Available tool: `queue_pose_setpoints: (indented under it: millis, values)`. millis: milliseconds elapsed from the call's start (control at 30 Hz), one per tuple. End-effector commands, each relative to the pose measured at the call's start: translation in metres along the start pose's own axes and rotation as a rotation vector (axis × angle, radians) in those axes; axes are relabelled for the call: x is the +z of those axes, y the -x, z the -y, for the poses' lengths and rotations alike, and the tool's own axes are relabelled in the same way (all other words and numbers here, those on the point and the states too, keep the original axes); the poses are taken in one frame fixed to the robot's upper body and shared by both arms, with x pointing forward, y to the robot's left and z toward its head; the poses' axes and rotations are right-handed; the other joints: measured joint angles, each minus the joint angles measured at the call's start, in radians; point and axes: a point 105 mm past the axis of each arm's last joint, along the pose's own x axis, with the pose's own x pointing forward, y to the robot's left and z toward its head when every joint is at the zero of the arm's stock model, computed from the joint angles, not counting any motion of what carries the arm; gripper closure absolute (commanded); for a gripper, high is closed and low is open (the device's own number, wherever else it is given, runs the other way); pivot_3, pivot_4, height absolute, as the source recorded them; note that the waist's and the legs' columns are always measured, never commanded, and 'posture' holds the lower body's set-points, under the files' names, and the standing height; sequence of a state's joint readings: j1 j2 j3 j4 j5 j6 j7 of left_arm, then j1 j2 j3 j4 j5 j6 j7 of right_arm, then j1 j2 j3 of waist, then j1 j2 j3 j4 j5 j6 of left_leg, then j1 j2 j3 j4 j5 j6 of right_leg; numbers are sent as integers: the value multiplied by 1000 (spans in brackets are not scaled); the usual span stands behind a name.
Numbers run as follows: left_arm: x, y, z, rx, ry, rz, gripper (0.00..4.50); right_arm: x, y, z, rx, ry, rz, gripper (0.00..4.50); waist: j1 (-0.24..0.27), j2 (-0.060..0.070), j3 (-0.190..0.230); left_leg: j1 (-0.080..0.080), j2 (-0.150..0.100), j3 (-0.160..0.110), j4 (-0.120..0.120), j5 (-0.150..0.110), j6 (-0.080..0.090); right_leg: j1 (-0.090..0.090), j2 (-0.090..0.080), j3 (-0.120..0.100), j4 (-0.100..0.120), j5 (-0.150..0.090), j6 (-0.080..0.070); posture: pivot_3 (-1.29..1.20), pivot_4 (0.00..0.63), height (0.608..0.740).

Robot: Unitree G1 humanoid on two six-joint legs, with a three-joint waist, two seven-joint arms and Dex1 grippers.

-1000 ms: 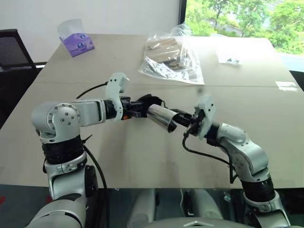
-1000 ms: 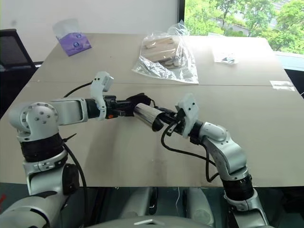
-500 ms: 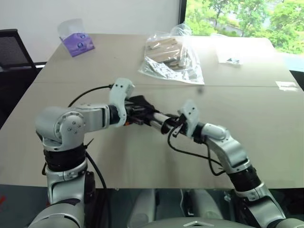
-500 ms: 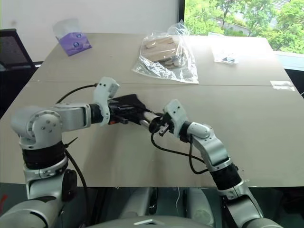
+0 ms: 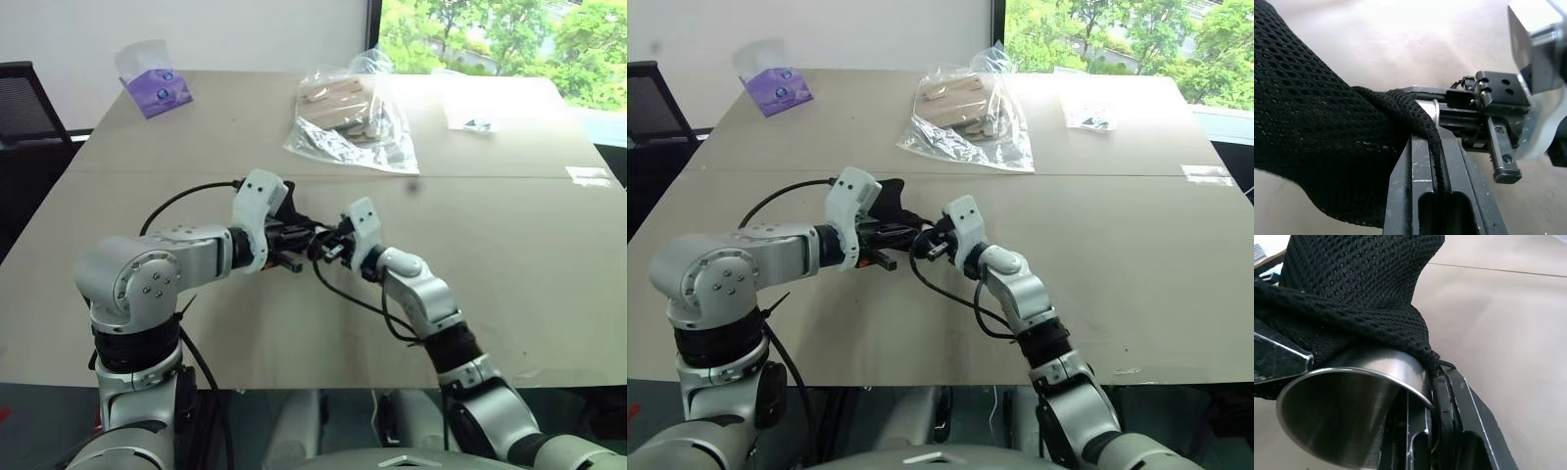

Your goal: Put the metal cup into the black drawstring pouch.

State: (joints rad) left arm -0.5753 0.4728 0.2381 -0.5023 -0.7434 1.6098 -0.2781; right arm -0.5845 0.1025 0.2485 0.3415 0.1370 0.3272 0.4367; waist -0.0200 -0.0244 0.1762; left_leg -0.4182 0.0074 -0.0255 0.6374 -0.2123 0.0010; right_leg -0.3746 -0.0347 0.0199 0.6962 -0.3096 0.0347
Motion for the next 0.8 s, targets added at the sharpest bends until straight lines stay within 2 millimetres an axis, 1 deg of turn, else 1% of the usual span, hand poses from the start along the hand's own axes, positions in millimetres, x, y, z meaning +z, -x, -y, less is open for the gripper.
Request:
queue_pose_setpoints:
  millis: [33,67,133,167,267,300,367,400,467,500,567,600,633,667,700,733,767,800]
  values:
    - [14,5,31,-156,-39,98,4500,9,-11,-3,-14,345,4,4365,0,0,0,0,0,0,0,0,0,0,0,0,0,0,0,0,150,740]
    - [17,6,35,-177,-36,122,4500,10,-13,-6,1,420,12,4365,0,0,0,0,0,0,0,0,0,0,0,-1,0,0,0,0,150,740]
    - [23,8,44,-219,-42,157,4500,16,-18,-12,29,403,47,4365,-1,0,0,0,0,0,0,0,0,0,0,-1,0,0,0,0,150,740]
    - [24,8,47,-230,-49,167,4500,20,-20,-16,47,339,68,4365,-3,0,0,0,0,0,0,0,0,0,0,-1,0,0,0,0,150,740]
    - [28,11,58,-262,-95,207,4500,47,-29,-18,47,-95,162,4365,-10,0,0,0,1,0,0,0,-1,0,-1,-1,0,0,0,0,150,740]
    - [28,12,62,-276,-107,208,4500,53,-32,-17,49,-193,178,4365,-7,0,0,0,1,-1,-1,0,-1,0,-1,-1,0,0,0,0,150,740]
    - [28,13,67,-297,-117,214,4500,57,-36,-14,32,-266,178,4365,-7,0,0,0,1,-2,0,0,-1,1,-1,-1,0,0,0,0,150,740]
    - [29,14,71,-317,-111,227,4500,56,-39,-13,20,-256,162,4365,-10,0,0,0,1,-1,0,0,-1,1,-1,-1,0,0,0,0,150,740]
    - [30,15,75,-347,-96,242,4500,53,-44,-16,-1,-71,140,4365,-18,0,0,0,1,-1,0,0,-1,1,-1,-1,0,0,0,0,150,740]
    - [30,15,75,-345,-94,247,4500,52,-45,-20,4,57,134,4365,-22,0,0,0,1,0,0,0,-1,0,-1,-1,0,0,0,0,150,740]
    - [32,15,74,-340,-80,265,4500,47,-45,-33,53,440,134,4365,-27,0,0,0,1,1,-2,0,-1,-1,0,-1,1,0,0,0,150,740]
    - [32,14,74,-338,-73,270,4500,41,-45,-40,90,574,131,4365,-29,0,0,0,1,2,-3,1,-1,-2,0,0,1,0,0,0,150,740]
    - [33,14,74,-338,-70,273,4500,38,-46,-42,107,568,130,4365,-26,0,0,0,2,2,-3,1,-1,-3,1,0,0,0,0,0,150,740]
    - [33,14,74,-339,-66,274,4500,42,-47,-41,95,430,143,4365,-22,-1,0,0,1,2,-3,1,-1,-3,0,0,1,0,0,0,150,740]
    - [33,14,74,-341,-64,276,4500,58,-50,-33,49,119,180,4365,-21,-2,-1,0,2,2,-3,1,-1,-2,0,0,-1,0,0,0,150,740]
    - [32,14,75,-342,-62,279,4500,68,-52,-29,45,-91,205,4365,-15,-2,0,0,2,1,-3,1,-1,-1,0,0,-1,0,0,0,150,740]
    - [32,14,75,-344,-60,281,4500,74,-53,-27,38,-102,217,4365,-9,-2,0,-1,2,0,-2,1,-1,-1,-1,0,-1,0,0,0,150,740]
    - [32,14,75,-345,-58,283,4500,78,-53,-26,33,-71,220,4365,-6,-2,0,-2,1,-1,-1,1,-1,-1,-2,-2,-1,0,0,0,150,740]
